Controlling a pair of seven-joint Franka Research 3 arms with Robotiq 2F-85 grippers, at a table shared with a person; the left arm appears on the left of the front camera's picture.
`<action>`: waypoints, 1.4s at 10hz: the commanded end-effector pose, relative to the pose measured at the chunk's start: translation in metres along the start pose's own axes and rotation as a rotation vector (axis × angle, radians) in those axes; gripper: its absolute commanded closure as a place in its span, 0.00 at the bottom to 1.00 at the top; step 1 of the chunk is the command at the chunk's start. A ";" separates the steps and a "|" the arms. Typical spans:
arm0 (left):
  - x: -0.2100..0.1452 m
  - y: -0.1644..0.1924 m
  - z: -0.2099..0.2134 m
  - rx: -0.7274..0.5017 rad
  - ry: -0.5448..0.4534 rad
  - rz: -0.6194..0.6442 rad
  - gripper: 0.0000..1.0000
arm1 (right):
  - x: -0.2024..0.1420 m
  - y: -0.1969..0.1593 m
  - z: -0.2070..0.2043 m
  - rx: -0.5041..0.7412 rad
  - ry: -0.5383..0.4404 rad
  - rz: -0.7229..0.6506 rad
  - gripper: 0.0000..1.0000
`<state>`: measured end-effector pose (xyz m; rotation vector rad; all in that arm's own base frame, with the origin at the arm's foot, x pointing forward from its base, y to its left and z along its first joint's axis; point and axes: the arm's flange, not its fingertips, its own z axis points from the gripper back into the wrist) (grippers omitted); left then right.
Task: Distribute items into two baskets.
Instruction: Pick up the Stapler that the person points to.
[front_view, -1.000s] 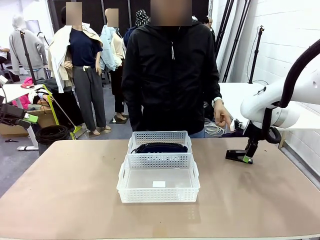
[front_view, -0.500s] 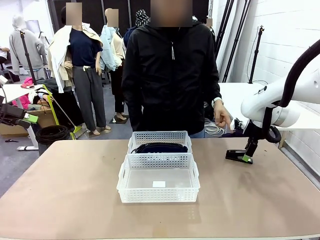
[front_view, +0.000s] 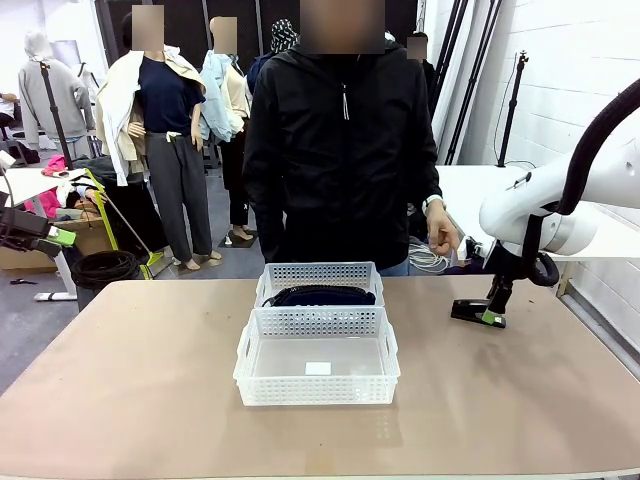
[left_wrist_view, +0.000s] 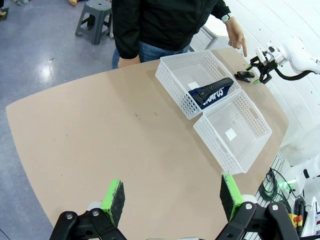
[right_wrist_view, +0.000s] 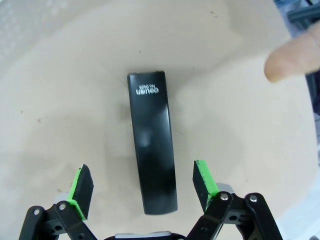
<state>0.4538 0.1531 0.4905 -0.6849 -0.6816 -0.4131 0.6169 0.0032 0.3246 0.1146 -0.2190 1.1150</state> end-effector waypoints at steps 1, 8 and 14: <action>0.000 -0.001 0.002 -0.002 0.007 0.001 0.00 | 0.012 -0.009 -0.009 -0.025 0.025 0.032 0.00; 0.000 -0.001 0.002 -0.002 0.007 0.001 0.00 | 0.028 -0.012 -0.016 -0.033 0.062 0.108 0.20; 0.000 -0.001 0.002 -0.002 0.007 0.001 0.00 | 0.029 -0.015 -0.018 -0.013 0.115 0.090 0.98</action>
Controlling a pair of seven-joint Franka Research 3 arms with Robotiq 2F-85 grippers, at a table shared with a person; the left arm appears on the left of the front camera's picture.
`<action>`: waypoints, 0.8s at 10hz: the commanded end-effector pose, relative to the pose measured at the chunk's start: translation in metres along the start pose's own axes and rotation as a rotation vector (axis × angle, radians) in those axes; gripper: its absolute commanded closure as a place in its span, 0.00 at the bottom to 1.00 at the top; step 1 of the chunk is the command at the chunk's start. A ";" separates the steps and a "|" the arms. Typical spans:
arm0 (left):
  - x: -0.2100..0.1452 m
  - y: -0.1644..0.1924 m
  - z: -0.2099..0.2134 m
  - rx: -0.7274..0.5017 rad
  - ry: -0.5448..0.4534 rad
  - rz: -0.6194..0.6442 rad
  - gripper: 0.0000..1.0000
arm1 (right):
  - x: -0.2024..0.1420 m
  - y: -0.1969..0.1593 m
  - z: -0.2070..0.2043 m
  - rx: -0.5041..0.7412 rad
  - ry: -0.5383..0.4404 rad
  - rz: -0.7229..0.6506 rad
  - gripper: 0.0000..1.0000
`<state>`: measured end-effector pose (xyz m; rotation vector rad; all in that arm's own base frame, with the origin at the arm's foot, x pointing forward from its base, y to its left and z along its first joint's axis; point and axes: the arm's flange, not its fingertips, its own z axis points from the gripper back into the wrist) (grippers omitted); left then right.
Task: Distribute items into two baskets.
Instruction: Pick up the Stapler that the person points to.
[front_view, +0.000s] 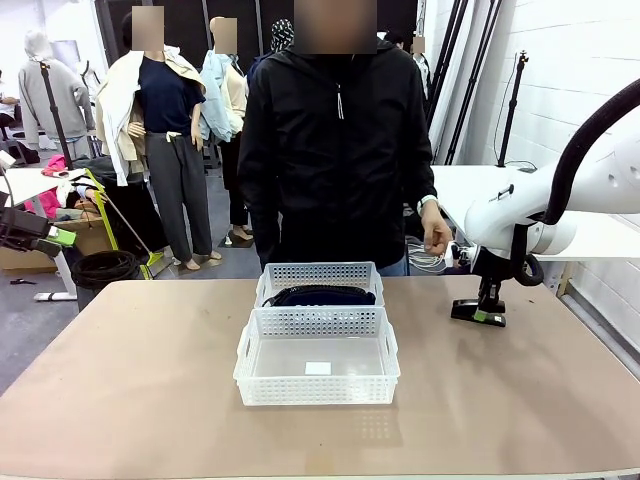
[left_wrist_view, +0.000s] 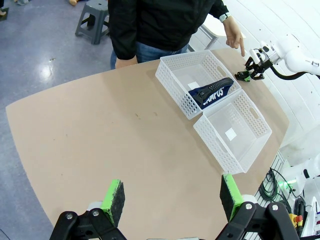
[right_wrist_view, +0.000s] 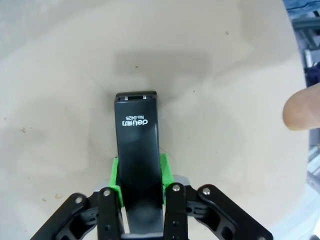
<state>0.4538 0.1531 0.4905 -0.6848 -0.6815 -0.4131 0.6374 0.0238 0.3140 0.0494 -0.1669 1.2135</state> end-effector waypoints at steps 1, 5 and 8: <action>0.000 -0.001 0.002 -0.002 0.007 0.001 0.00 | 0.005 -0.006 -0.001 0.002 0.046 -0.010 1.00; 0.000 -0.001 0.002 -0.002 0.007 0.001 0.00 | 0.005 -0.008 0.001 0.037 0.055 -0.026 1.00; 0.000 -0.001 0.002 -0.002 0.007 0.001 0.00 | 0.016 0.003 0.063 0.016 0.090 -0.093 1.00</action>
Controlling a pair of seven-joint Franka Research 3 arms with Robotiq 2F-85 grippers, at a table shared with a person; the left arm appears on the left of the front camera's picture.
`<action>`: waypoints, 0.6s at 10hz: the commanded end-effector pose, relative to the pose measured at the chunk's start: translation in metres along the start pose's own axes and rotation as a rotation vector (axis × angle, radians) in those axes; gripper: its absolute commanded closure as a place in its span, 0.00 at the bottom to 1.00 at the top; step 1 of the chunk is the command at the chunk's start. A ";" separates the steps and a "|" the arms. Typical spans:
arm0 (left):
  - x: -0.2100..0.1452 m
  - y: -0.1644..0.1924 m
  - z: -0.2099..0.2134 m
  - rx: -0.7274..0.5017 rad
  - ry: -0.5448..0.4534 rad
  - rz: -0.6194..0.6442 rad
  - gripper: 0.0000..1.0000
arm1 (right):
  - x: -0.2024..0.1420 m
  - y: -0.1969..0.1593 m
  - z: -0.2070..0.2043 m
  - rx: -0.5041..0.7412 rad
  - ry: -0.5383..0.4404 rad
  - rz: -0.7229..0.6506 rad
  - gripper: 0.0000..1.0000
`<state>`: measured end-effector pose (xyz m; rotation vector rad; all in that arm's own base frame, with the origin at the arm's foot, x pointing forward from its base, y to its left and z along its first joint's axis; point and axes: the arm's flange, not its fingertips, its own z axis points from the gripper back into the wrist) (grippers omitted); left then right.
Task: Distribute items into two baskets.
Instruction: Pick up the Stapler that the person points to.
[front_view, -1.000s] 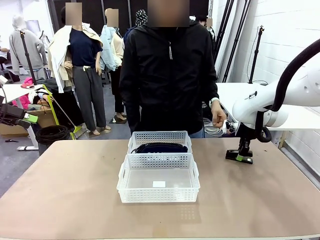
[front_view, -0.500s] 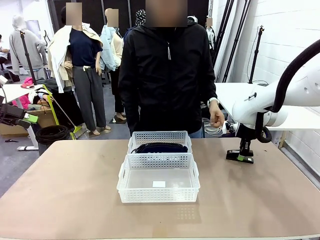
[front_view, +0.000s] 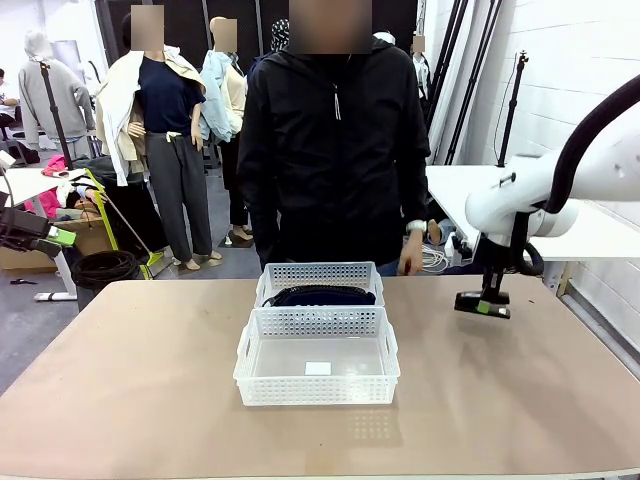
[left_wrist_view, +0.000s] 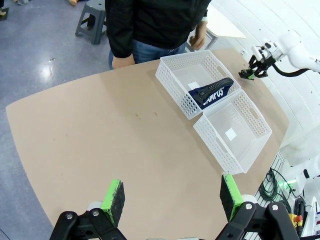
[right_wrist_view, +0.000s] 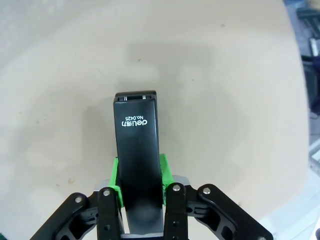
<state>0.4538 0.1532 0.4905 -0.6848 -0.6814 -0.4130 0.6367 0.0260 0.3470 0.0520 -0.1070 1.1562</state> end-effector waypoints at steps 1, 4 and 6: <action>0.000 -0.001 0.002 -0.002 0.007 0.001 0.00 | 0.007 0.009 0.056 -0.034 0.046 -0.040 1.00; 0.000 -0.001 0.002 -0.002 0.007 0.001 0.00 | -0.018 0.032 0.122 -0.035 0.045 -0.094 1.00; 0.000 -0.001 0.002 -0.002 0.007 0.001 0.00 | -0.049 0.056 0.158 -0.020 -0.001 -0.150 1.00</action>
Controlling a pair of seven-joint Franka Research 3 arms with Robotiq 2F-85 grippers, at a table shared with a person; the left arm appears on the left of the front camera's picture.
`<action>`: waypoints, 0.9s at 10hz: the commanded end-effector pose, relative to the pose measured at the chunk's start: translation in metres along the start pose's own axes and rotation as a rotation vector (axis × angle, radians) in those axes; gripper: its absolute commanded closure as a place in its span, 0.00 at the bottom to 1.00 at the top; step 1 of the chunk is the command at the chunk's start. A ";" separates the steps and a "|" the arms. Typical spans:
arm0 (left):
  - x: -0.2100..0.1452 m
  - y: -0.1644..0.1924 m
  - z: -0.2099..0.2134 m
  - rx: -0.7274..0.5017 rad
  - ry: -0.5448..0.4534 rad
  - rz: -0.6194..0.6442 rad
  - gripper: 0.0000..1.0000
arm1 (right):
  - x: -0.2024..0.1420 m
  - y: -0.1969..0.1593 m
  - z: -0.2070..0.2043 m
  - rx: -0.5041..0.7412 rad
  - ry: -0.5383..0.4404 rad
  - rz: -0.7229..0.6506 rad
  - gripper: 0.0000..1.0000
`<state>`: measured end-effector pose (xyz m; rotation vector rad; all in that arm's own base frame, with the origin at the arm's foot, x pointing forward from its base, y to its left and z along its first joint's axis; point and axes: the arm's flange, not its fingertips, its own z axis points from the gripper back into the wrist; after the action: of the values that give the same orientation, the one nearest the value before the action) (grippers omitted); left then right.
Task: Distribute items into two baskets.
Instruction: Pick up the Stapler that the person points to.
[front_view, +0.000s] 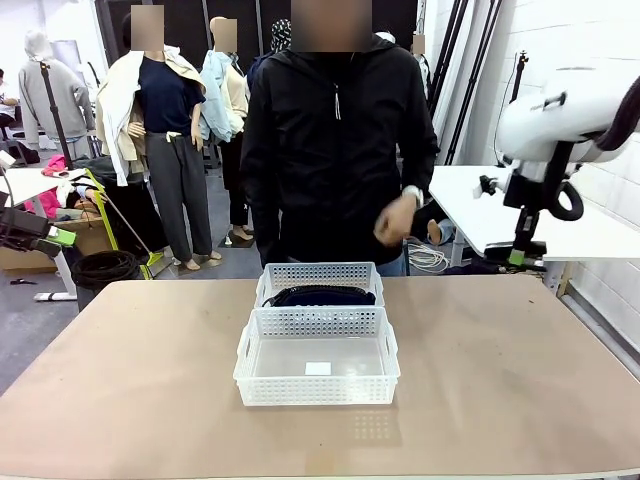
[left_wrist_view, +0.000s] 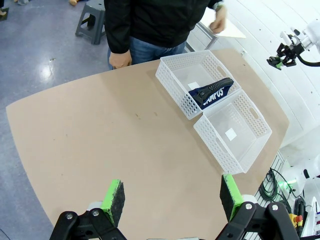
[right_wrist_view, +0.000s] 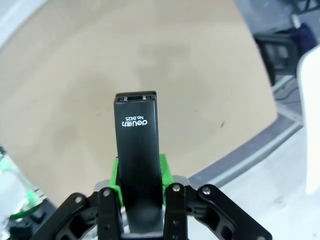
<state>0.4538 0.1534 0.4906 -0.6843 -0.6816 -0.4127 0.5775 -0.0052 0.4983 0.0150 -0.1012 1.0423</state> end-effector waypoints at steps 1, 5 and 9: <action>0.000 -0.001 0.002 -0.003 0.007 0.001 0.00 | -0.029 0.026 0.016 -0.002 -0.060 -0.068 1.00; 0.000 -0.001 0.002 -0.003 0.007 0.001 0.00 | -0.059 0.055 0.038 -0.039 -0.102 -0.119 1.00; 0.000 -0.001 0.002 -0.003 0.007 0.001 0.00 | -0.061 0.045 0.045 -0.016 -0.088 -0.103 1.00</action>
<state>0.4539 0.1531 0.4906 -0.6841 -0.6814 -0.4133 0.5008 -0.0374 0.5340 0.0583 -0.1866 0.9421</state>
